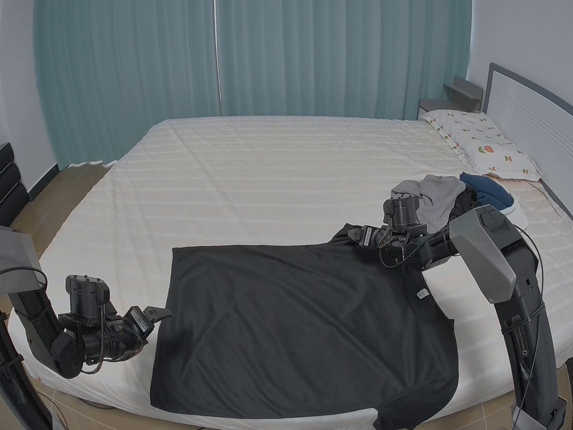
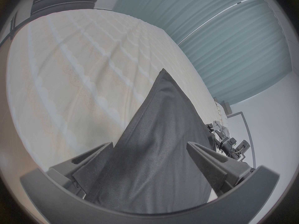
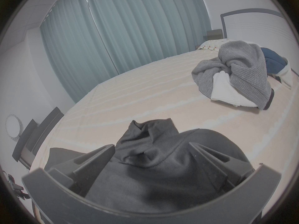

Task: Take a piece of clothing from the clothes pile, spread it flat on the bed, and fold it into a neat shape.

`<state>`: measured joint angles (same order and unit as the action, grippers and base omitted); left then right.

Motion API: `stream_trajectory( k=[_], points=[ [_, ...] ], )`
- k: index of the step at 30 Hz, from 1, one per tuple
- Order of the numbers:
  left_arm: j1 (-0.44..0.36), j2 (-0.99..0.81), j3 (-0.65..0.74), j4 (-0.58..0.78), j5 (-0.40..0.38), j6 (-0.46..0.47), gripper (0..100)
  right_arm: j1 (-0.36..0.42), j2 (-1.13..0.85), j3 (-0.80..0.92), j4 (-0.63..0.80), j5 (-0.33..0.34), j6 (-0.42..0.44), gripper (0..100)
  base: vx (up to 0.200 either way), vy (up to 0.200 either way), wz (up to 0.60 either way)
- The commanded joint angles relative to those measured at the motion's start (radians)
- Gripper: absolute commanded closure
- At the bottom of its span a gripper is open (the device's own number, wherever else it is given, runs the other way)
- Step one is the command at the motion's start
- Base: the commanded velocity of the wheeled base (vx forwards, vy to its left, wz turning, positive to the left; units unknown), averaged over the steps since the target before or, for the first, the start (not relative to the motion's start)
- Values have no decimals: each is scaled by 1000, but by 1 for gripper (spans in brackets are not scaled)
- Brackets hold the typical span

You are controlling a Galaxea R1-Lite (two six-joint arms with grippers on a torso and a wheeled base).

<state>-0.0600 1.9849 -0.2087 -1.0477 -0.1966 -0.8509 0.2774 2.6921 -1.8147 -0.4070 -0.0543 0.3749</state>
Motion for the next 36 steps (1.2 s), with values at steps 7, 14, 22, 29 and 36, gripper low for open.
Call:
stream_trajectory(
  k=[7, 14, 22, 29, 36],
  points=[
    [-12, 3, 5, 0, 0, -1, 0, 6, 110, -135, 13, -39, -21, 0, 0, 0, 0],
    [-12, 15, 5, 0, 2, 1, 0, 2, 150, -185, -3, -68, -51, 100, 0, 0, 0],
    [-14, 15, 5, 0, 2, 1, 0, -3, 149, -185, -75, -68, -63, 100, 0, 0, 0],
    [-14, 15, 5, 0, 2, 1, 0, -15, 144, -185, -156, -68, -63, 100, 0, 0, 0],
    [-14, 15, 5, 0, 2, 1, 0, -67, 133, -185, -188, -70, -60, 100, 0, 0, 0]
  ],
)
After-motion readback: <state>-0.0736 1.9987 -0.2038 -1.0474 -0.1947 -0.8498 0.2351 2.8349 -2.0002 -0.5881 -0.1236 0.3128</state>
